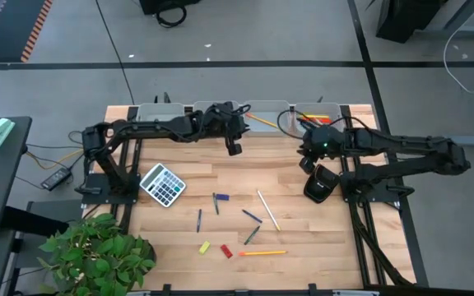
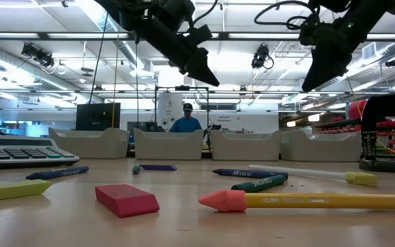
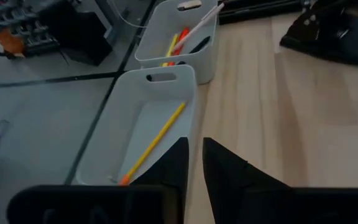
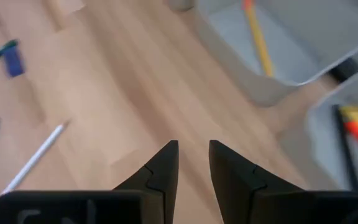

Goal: Sort crayons/erasers/pens/pencils in bins
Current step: Put the top green crayon into the gray bin

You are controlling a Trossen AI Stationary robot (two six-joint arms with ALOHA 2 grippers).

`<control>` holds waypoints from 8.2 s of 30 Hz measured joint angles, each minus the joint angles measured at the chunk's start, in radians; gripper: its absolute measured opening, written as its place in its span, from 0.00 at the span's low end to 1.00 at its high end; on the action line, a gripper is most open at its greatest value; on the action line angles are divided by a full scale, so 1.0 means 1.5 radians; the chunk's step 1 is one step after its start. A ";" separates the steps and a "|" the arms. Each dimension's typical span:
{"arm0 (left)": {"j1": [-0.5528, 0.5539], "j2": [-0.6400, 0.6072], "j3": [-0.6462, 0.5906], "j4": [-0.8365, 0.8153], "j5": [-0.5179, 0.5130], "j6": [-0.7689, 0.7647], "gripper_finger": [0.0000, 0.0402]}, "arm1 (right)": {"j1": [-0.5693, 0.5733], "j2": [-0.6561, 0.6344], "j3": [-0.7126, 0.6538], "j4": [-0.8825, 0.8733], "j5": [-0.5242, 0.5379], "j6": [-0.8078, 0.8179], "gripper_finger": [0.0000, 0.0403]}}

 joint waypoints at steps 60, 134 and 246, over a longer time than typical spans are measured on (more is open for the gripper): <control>0.061 -0.079 -0.032 -0.064 -0.027 0.047 0.07 | 0.193 0.218 0.000 0.284 0.034 0.095 0.24; -0.147 -0.099 -0.182 -0.150 0.147 -0.032 0.09 | 0.439 0.582 0.016 0.621 0.148 0.071 0.26; -0.269 0.090 0.056 -0.601 0.059 -0.002 0.02 | 0.405 0.427 0.014 0.343 0.190 -0.080 0.26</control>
